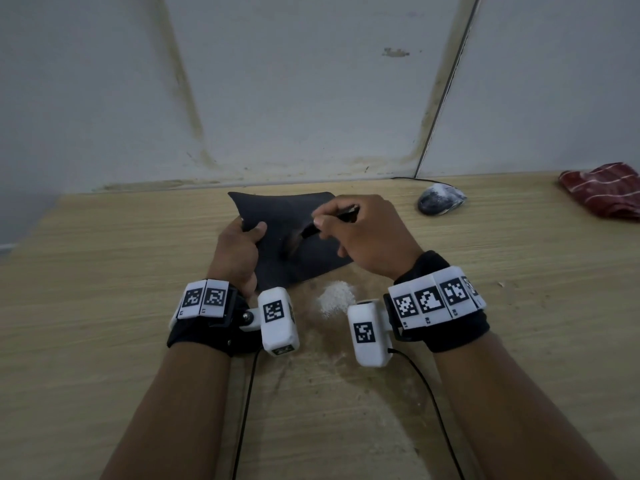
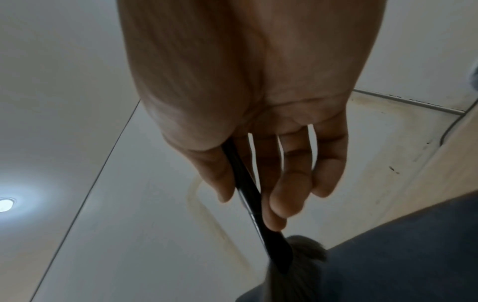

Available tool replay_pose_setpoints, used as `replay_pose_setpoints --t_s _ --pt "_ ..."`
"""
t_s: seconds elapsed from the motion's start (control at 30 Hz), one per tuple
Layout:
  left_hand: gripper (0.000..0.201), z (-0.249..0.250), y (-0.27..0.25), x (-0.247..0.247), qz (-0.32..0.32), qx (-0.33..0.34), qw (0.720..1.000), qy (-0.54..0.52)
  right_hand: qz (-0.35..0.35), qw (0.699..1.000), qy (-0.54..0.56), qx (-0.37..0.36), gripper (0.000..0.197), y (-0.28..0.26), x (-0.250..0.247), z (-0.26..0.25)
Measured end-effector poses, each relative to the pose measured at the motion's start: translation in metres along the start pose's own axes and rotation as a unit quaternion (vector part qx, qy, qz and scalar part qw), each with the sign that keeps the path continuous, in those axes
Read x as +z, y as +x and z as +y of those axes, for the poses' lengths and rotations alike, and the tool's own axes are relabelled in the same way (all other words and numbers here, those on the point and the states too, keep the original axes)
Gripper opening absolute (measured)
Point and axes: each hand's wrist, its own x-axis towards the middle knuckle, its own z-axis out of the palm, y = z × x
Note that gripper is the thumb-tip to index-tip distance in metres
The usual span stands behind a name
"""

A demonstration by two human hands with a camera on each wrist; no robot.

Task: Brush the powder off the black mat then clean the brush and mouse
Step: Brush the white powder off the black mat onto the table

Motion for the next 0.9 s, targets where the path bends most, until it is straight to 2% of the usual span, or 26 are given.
replay_pose_setpoints --t_s 0.1,0.23,0.3,0.43,0.57,0.67,0.73,0.83,0.9 --pt "0.020 0.000 0.001 0.000 0.003 0.005 1.000 0.025 0.013 0.999 -0.028 0.029 0.014 0.002 0.001 0.003" --pt "0.020 0.000 0.001 0.002 0.014 0.004 0.998 0.054 0.080 0.996 0.029 0.000 0.012 0.003 -0.003 0.001" --pt "0.022 0.000 0.000 0.003 0.013 0.010 0.998 0.067 0.057 0.997 0.041 -0.020 0.010 0.001 -0.002 -0.001" --pt "0.028 0.001 -0.002 0.005 0.022 0.018 0.997 0.076 -0.016 0.999 -0.024 -0.018 0.013 0.000 0.007 0.002" --pt "0.032 0.002 -0.004 0.011 0.029 0.025 0.996 0.077 0.041 0.998 -0.046 0.021 0.014 0.001 -0.002 0.004" --pt "0.035 0.002 -0.008 0.014 0.028 0.040 0.996 0.071 0.085 0.996 0.019 0.002 0.013 0.001 -0.007 0.004" --pt "0.035 0.001 -0.010 0.014 0.029 0.049 0.997 0.052 0.053 0.997 0.056 -0.007 0.011 -0.001 -0.008 0.002" --pt "0.034 0.000 -0.011 0.015 0.026 0.067 0.997 0.026 -0.008 0.999 0.036 0.002 0.011 -0.004 -0.007 0.002" --pt "0.033 0.001 -0.014 0.017 0.019 0.075 0.997 0.019 0.016 1.000 0.008 0.019 0.012 -0.004 -0.008 0.003"
